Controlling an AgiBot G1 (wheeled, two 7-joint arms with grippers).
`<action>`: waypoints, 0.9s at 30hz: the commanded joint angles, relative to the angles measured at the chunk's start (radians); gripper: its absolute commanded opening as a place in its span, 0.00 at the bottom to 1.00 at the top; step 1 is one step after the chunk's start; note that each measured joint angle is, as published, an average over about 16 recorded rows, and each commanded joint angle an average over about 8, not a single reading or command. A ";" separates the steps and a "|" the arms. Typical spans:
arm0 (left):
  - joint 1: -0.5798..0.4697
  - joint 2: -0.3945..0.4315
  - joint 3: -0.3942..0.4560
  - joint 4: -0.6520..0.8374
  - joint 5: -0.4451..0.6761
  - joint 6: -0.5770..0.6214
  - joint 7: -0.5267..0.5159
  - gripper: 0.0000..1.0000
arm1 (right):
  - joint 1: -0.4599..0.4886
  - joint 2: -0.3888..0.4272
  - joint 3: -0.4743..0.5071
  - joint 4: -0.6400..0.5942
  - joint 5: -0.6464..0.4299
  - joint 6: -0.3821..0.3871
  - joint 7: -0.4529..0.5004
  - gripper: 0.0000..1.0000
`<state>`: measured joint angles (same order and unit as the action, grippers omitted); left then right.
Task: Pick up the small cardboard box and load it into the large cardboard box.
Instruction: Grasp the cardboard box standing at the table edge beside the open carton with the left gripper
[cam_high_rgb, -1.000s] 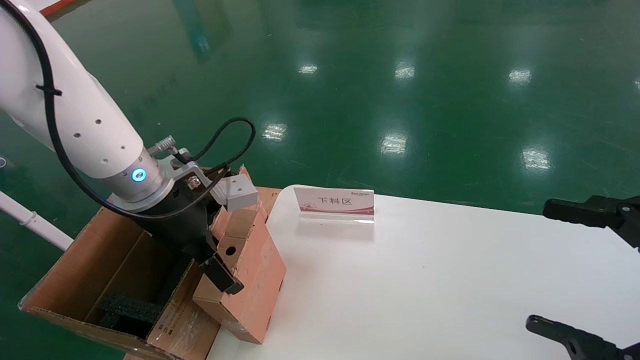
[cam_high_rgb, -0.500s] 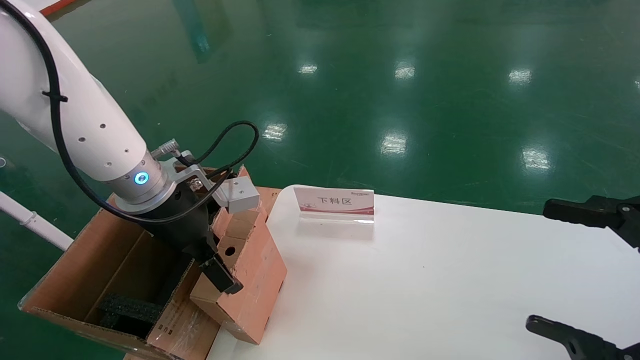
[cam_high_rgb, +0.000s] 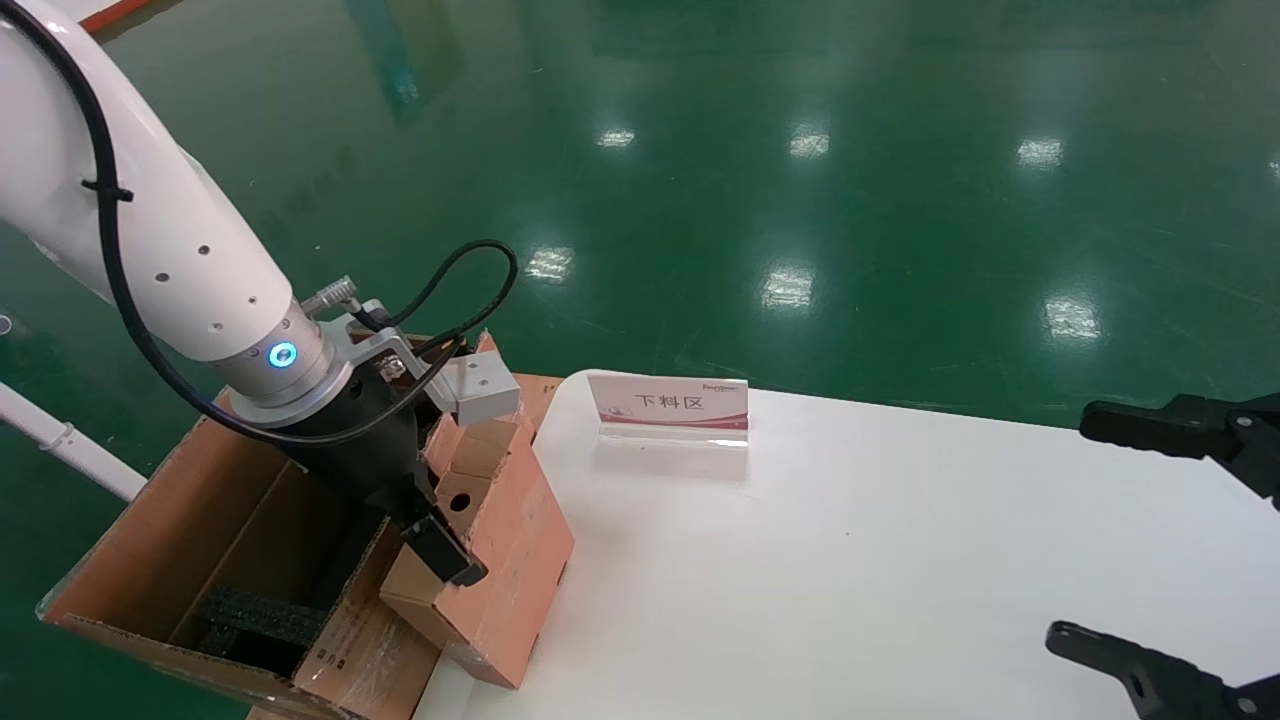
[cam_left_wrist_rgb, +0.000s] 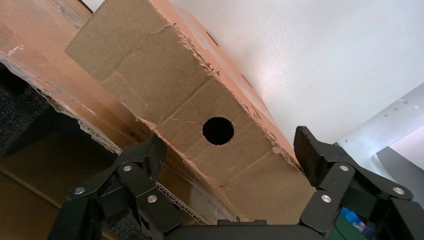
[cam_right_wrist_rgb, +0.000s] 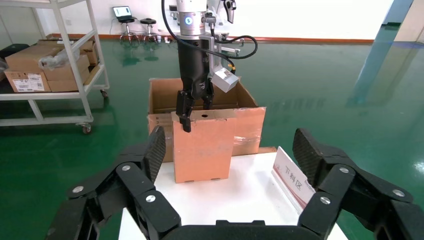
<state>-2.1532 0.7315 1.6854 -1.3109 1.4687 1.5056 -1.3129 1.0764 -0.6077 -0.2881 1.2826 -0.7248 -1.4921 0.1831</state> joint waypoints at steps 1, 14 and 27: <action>0.000 0.000 0.000 0.000 0.000 0.000 0.000 0.00 | 0.000 0.000 0.000 0.000 0.000 0.000 0.000 0.00; -0.001 -0.001 -0.001 0.001 -0.001 0.001 -0.001 0.00 | 0.000 0.000 0.000 0.000 0.000 0.000 0.000 0.00; -0.001 -0.001 -0.002 0.001 -0.002 0.001 -0.002 0.00 | 0.000 0.000 0.000 0.000 0.000 0.000 0.000 0.70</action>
<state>-2.1542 0.7309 1.6838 -1.3099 1.4673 1.5061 -1.3143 1.0765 -0.6077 -0.2881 1.2827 -0.7248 -1.4920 0.1831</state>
